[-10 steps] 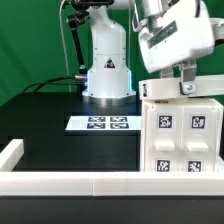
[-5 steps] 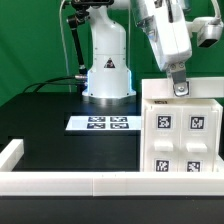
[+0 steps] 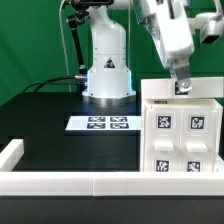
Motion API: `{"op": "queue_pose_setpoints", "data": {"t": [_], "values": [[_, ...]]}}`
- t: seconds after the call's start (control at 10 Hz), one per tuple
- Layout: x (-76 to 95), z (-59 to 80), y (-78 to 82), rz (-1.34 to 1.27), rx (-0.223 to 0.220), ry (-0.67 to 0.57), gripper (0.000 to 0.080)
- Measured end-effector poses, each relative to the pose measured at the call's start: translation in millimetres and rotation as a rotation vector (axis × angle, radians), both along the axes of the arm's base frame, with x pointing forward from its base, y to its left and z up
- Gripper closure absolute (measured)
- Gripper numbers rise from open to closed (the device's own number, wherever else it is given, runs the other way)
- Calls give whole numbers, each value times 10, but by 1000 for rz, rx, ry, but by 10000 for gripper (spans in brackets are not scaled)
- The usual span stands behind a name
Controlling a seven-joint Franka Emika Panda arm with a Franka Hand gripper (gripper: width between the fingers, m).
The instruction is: Assemble cabinet
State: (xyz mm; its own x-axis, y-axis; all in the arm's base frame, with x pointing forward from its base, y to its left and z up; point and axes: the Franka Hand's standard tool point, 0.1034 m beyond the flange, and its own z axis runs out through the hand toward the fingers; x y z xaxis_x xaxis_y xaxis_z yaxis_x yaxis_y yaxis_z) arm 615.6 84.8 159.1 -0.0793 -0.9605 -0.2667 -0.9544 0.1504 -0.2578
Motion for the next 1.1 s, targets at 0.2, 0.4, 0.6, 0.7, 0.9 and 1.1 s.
{"op": "queue_pose_setpoints", "data": {"t": [0.2, 0.4, 0.6, 0.7, 0.9, 1.1], "values": [[34, 136, 4, 23, 3, -28, 2], [48, 185, 6, 33, 4, -38, 2], [41, 169, 10, 60, -5, -42, 2], [34, 160, 14, 113, -21, -47, 2], [15, 160, 82, 317, -85, -62, 2], [1, 159, 78, 444, -113, -77, 2]]}}
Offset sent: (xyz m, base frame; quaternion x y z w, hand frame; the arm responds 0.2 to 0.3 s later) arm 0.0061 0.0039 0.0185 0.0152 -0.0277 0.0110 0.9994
